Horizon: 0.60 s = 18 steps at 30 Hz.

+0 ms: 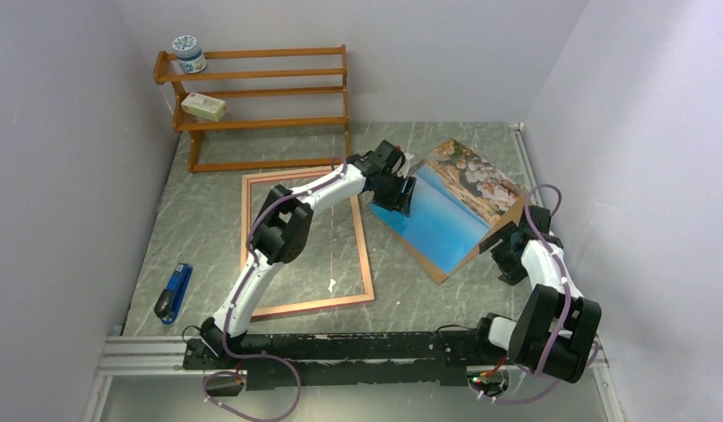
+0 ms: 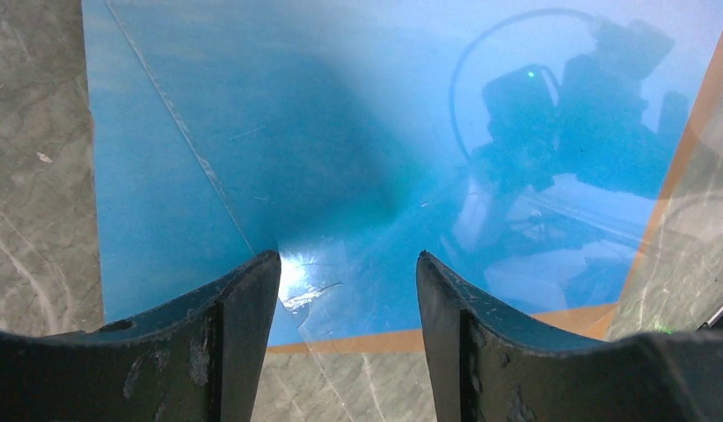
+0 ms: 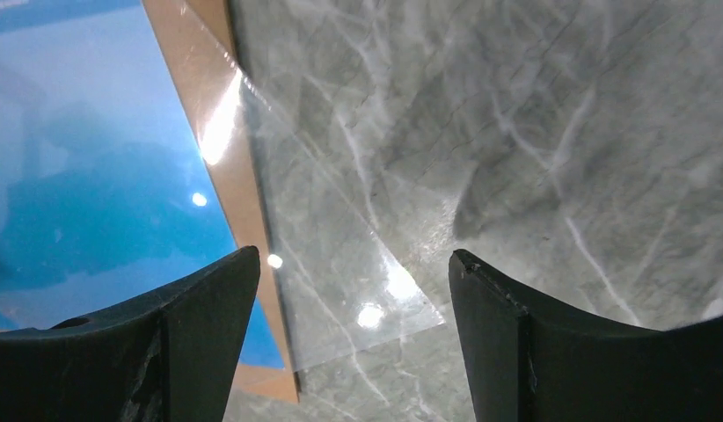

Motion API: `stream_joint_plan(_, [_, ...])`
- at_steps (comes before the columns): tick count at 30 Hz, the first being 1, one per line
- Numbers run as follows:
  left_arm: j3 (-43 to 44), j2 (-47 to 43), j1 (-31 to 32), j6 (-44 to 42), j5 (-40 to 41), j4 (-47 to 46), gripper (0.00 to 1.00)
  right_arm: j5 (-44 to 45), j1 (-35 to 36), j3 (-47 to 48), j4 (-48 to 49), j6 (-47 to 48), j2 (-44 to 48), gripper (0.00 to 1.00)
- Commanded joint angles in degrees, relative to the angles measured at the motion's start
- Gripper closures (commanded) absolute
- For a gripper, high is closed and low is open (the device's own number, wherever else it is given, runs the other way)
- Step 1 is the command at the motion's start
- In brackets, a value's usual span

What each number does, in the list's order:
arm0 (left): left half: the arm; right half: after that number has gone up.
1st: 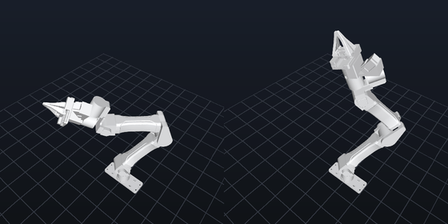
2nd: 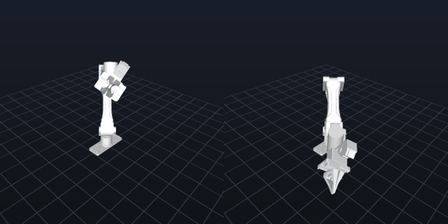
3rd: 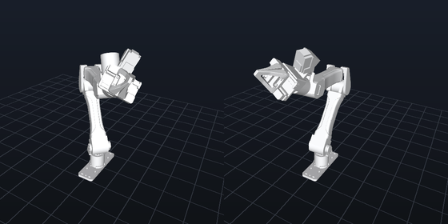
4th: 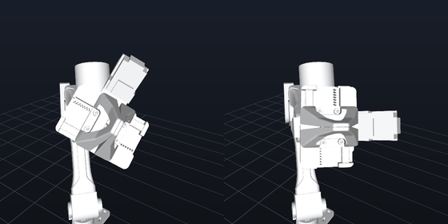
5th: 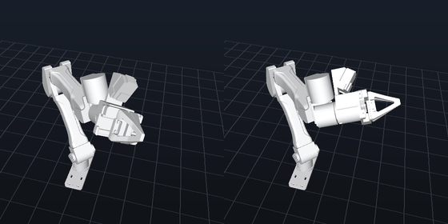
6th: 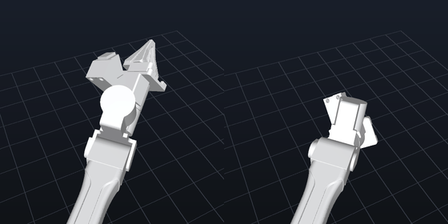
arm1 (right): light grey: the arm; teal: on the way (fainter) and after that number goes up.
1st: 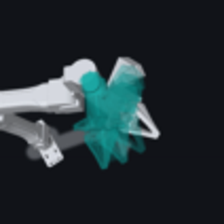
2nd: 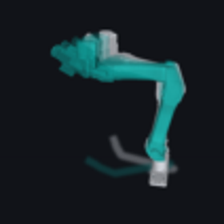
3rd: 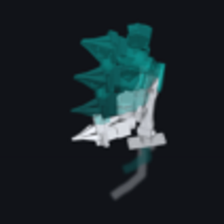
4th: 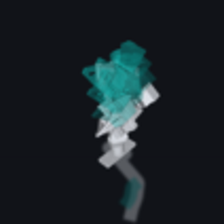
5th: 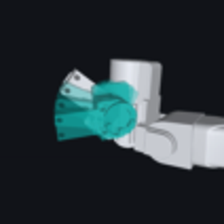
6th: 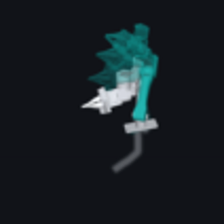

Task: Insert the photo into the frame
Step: Pick up the photo frame item at the center of the board.

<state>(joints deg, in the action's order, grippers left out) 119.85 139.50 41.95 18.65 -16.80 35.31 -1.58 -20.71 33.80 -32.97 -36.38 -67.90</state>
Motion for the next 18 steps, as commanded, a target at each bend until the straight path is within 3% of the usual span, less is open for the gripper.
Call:
stream_joint_plan(1, [0.9,3.2,-0.3,-2.4,2.7,3.1,0.35,5.5,-0.1,3.7,-0.5,0.4,-2.3,0.17])
stream_joint_plan(8, [2.1,3.8,-0.8,-2.6,0.7,3.1,0.34,-9.6,-0.7,-1.2,8.3,0.8,-4.1,0.14])
stream_joint_plan(18, [4.2,4.8,-2.6,-2.7,-0.6,3.8,0.33,-24.6,-1.9,-6.5,12.9,-0.9,-2.3,0.15])
